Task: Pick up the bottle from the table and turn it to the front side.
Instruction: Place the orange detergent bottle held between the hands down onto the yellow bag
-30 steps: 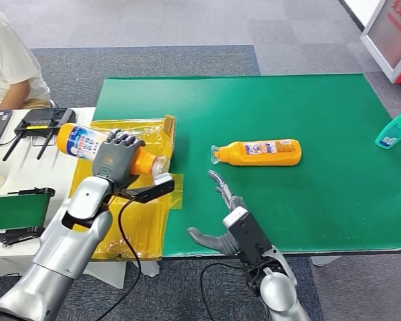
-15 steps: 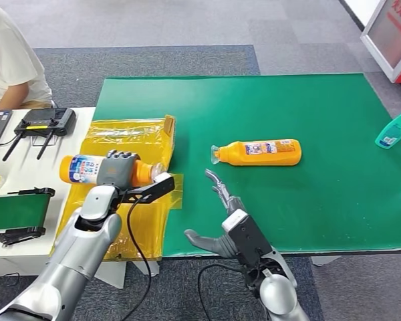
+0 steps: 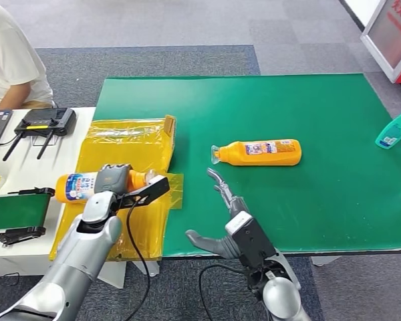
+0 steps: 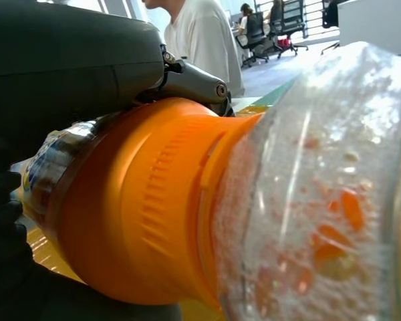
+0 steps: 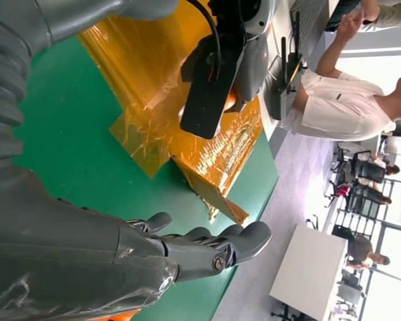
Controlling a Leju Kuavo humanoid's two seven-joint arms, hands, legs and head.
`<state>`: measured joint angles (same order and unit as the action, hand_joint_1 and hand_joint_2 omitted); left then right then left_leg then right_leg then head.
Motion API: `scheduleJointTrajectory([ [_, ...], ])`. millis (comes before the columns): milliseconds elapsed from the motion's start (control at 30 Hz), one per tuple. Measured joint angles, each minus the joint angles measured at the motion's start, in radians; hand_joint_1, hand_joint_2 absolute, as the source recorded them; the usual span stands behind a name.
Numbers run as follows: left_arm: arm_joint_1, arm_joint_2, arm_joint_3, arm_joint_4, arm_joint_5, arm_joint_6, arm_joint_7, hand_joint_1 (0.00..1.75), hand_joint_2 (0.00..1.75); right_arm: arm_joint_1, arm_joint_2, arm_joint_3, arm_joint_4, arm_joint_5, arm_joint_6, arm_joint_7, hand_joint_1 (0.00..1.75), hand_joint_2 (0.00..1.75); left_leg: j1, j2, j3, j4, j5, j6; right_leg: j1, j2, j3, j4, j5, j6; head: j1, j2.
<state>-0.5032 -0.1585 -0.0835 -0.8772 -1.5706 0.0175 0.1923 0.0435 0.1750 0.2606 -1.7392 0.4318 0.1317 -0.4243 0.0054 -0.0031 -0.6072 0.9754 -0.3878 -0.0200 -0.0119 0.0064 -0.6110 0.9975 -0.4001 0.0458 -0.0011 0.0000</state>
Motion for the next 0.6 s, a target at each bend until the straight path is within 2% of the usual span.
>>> scheduleJointTrajectory([
  [200, 0.003, -0.013, 0.017, 0.004, 0.000, 0.018, -0.017, 1.75, 1.75, 0.010, 0.000, 0.000, -0.002, 0.003, 0.002, 0.006, 0.00, 1.75, 0.000, 0.000, 0.000, 0.000, 0.000, 0.000, 0.000, 0.000, 0.000, 0.000, 0.000, 0.000, 0.000, 0.000],
  [600, 0.010, -0.069, 0.075, -0.002, 0.006, 0.026, -0.065, 1.75, 1.75, 0.020, 0.000, 0.001, -0.004, 0.000, 0.011, 0.017, 0.00, 1.75, 0.000, 0.000, 0.000, 0.000, 0.000, 0.000, 0.000, 0.000, 0.000, 0.000, 0.000, 0.000, 0.000, 0.000],
])
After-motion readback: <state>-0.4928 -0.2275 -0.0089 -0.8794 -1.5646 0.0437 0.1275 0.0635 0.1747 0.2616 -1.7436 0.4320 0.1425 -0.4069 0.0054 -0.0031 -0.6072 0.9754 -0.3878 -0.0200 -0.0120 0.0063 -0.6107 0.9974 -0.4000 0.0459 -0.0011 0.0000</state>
